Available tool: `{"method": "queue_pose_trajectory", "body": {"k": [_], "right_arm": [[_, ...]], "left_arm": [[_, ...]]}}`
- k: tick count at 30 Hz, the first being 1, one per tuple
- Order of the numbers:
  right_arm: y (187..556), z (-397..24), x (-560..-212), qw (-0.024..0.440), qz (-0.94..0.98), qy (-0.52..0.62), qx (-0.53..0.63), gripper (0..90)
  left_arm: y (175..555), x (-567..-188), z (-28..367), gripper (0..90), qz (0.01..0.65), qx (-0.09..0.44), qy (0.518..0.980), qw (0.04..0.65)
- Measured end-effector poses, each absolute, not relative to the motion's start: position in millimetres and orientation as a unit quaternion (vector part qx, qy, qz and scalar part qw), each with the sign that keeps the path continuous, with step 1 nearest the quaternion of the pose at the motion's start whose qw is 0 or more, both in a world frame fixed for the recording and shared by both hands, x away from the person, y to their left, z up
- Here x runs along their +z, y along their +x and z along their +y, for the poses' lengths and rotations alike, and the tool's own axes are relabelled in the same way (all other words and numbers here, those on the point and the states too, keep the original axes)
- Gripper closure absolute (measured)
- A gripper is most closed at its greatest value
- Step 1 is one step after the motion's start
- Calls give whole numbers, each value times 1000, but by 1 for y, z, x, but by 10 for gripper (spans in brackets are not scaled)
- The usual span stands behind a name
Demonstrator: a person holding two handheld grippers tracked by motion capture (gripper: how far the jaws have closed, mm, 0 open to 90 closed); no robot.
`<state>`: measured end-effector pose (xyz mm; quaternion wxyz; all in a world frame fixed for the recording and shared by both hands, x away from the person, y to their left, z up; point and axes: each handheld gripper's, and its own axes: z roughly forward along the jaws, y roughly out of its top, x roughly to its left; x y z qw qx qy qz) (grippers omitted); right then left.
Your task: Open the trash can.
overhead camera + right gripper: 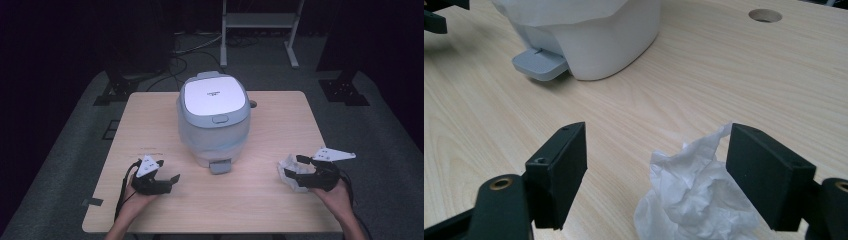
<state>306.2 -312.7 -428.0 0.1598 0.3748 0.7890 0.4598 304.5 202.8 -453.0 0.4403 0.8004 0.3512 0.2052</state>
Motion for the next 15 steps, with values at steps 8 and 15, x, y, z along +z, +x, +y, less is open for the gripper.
{"method": "queue_pose_trajectory", "body": {"k": [8,15], "right_arm": [[306,-314,-430,158,793,371,457,233],[301,-318,-427,165,789,371,461,233]], "left_arm": [[307,-453,168,183,319,184,815,448],[308,-452,143,192,291,174,826,450]]}}
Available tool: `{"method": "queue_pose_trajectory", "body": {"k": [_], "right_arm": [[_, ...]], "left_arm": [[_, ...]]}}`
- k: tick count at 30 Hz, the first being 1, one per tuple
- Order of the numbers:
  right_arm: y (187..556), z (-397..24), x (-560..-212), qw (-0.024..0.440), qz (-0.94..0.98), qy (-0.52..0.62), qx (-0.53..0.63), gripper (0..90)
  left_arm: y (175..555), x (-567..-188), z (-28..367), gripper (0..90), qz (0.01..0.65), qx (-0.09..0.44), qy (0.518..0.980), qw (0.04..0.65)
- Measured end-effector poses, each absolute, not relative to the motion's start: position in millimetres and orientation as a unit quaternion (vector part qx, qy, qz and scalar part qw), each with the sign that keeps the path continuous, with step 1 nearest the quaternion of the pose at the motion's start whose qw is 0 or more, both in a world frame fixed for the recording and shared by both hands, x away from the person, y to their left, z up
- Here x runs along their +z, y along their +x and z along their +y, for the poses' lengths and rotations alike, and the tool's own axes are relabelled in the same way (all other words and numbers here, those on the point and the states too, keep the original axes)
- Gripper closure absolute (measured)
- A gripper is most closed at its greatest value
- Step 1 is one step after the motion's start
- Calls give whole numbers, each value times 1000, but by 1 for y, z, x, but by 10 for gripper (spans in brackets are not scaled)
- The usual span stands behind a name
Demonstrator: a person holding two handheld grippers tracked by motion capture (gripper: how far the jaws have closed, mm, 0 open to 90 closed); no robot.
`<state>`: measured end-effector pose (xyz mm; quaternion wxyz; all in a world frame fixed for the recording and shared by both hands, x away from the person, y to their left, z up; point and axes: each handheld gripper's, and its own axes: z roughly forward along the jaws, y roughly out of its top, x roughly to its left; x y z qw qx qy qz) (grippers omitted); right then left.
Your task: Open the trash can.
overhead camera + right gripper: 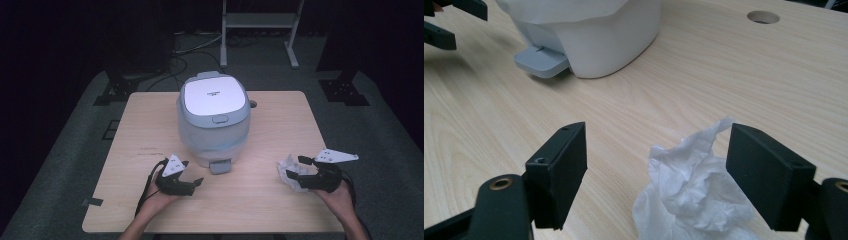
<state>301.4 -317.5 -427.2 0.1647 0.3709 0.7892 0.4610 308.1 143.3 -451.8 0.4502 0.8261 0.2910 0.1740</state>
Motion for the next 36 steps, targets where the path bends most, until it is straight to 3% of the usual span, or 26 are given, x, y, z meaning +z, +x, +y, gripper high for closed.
{"method": "queue_pose_trajectory", "body": {"k": [13,20,32,36], "right_arm": [[300,-317,-428,167,793,366,457,233],[300,-318,-428,167,793,366,458,233],[300,-317,-429,166,794,364,457,233],[300,-317,-429,166,795,364,457,233]], "left_arm": [[313,-451,104,244,258,158,835,460],[319,-453,96,328,256,154,836,461],[323,-456,83,349,253,157,837,460],[324,-456,79,395,247,156,838,462]]}}
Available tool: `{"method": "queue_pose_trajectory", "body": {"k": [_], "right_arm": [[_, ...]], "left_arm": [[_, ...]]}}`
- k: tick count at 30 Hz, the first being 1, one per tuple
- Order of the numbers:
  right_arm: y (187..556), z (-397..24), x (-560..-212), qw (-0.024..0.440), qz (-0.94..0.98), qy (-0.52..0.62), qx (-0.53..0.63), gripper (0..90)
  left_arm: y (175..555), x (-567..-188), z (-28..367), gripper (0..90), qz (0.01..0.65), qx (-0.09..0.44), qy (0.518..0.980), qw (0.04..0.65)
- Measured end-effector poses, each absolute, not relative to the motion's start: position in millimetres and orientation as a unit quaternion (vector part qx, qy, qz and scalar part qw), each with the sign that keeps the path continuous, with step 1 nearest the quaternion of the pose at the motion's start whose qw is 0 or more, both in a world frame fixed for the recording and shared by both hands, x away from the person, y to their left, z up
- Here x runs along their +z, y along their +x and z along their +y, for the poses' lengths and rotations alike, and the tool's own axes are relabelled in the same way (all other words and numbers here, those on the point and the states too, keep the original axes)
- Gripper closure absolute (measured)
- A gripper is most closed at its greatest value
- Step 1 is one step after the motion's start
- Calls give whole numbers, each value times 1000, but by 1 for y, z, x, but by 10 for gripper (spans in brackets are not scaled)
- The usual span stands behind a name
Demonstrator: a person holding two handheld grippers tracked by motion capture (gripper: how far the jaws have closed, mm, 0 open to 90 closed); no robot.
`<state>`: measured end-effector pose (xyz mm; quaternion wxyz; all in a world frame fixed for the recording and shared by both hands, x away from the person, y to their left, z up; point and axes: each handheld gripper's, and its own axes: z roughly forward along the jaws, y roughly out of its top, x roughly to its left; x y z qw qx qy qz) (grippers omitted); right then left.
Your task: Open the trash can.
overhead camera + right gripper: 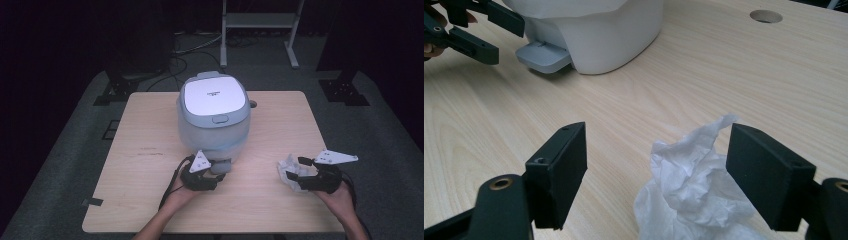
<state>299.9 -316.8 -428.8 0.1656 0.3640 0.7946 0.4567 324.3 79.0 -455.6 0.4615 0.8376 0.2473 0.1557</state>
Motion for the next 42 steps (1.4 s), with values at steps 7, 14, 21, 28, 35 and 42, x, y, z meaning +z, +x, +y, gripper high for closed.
{"method": "queue_pose_trajectory", "body": {"k": [7,14,21,28,35,42], "right_arm": [[300,-316,-429,165,796,361,457,233],[300,-316,-429,164,796,360,458,233],[299,-315,-430,162,798,358,457,233],[299,-315,-430,162,799,356,458,233],[298,-315,-429,163,799,356,457,233],[297,-318,-428,165,798,358,456,233]], "left_arm": [[327,-459,70,548,241,160,841,458],[331,-462,66,661,244,175,841,450],[333,-464,63,748,246,190,838,447],[333,-467,63,766,255,192,834,450],[329,-472,63,761,258,202,828,455],[330,-474,63,761,259,201,828,455]]}}
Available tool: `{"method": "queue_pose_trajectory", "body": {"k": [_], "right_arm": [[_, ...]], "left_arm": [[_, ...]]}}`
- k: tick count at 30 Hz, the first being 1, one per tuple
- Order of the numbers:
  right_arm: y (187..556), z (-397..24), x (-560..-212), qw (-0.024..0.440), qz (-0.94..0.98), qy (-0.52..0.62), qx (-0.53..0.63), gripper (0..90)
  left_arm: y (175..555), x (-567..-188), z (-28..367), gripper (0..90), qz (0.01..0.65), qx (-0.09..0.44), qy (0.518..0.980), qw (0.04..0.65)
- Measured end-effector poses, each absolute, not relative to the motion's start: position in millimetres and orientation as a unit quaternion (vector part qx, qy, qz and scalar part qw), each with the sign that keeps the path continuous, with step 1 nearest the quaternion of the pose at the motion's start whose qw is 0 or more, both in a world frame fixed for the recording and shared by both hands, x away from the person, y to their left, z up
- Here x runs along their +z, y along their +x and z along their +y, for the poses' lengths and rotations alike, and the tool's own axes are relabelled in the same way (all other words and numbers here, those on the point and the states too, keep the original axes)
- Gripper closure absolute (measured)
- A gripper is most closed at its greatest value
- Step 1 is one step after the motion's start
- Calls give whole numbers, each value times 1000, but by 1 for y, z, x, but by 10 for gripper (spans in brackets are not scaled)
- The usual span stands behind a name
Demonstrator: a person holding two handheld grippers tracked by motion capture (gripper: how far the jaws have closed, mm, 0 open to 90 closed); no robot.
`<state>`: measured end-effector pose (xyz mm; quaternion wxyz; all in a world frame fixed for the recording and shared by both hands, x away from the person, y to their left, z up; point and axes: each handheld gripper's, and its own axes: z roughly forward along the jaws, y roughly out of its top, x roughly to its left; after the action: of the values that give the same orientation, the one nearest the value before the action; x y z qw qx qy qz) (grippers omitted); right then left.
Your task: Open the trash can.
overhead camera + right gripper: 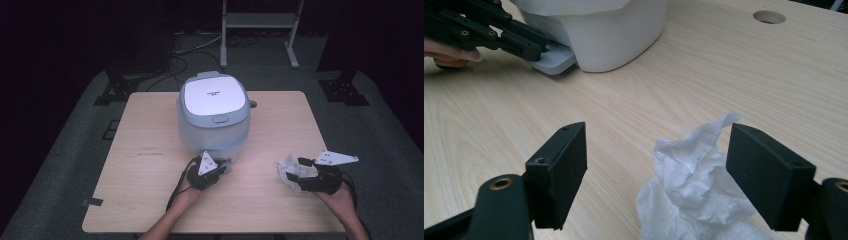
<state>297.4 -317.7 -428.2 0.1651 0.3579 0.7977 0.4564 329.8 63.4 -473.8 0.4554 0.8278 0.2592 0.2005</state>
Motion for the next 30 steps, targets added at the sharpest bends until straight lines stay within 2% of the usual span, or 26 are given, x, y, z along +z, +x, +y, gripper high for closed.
{"method": "queue_pose_trajectory", "body": {"k": [19,25,30], "right_arm": [[300,-325,-433,168,801,370,441,233],[303,-325,-436,164,803,371,436,233],[309,-322,-436,155,808,369,433,233]], "left_arm": [[329,-479,55,759,246,216,851,410],[335,-478,58,759,262,192,850,414],[334,-479,58,759,263,192,848,418]]}}
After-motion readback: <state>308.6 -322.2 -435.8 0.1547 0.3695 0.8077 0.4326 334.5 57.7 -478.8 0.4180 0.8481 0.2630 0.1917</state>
